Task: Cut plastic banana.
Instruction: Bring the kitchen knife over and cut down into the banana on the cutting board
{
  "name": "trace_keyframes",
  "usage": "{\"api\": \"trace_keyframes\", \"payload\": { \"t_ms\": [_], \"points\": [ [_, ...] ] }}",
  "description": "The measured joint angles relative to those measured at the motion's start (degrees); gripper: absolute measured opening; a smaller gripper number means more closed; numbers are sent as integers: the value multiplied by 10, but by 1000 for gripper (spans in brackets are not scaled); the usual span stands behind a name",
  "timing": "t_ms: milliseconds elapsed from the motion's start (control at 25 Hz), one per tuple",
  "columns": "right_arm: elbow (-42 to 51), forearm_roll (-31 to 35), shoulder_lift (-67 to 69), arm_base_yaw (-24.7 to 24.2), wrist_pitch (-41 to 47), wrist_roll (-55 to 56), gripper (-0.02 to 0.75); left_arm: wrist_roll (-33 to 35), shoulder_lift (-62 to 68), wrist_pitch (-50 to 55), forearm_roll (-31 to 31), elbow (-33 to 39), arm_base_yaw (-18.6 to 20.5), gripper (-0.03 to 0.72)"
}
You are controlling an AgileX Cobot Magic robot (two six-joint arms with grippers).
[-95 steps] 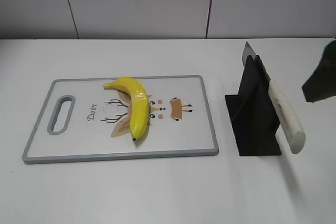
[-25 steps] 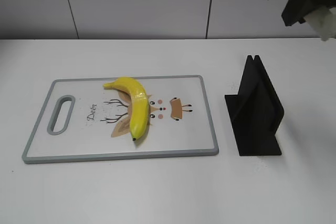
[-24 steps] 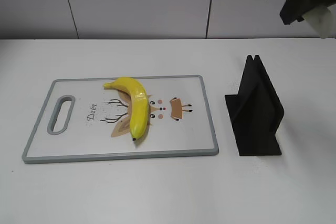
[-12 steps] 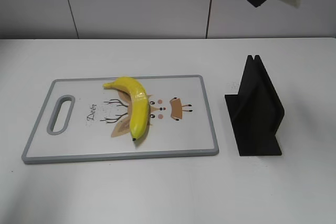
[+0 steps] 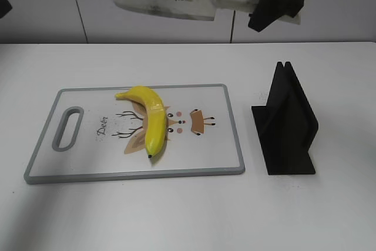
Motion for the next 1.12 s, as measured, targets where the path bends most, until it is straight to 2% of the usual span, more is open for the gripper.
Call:
{"api": "trace_keyframes", "payload": {
  "t_ms": [120,360,680,880,1000,1080,1120],
  "points": [
    [-3,9,20,13,0,-14,167,51,34,-1,-12,-25,-16,552],
    [-5,17,59,36,-1,-65,167,139,68,-30,-25,-31,-67,552],
    [-5,31,71,38,-1,-96,167,165,131,-42,-29,-31,-121,533],
    [-5,40,71,38,-1,-104,167,166,165,-104,-31,-31,-136,518],
    [-5,42,71,38,-3,-104,167,167,176,-120,-32,-31,-137,430],
    [-5,42,71,38,-9,-104,167,167,183,-120,-33,-31,-137,294],
    [-5,42,71,38,-14,-103,167,167,186,-118,-34,-31,-137,193]
  ]
}}
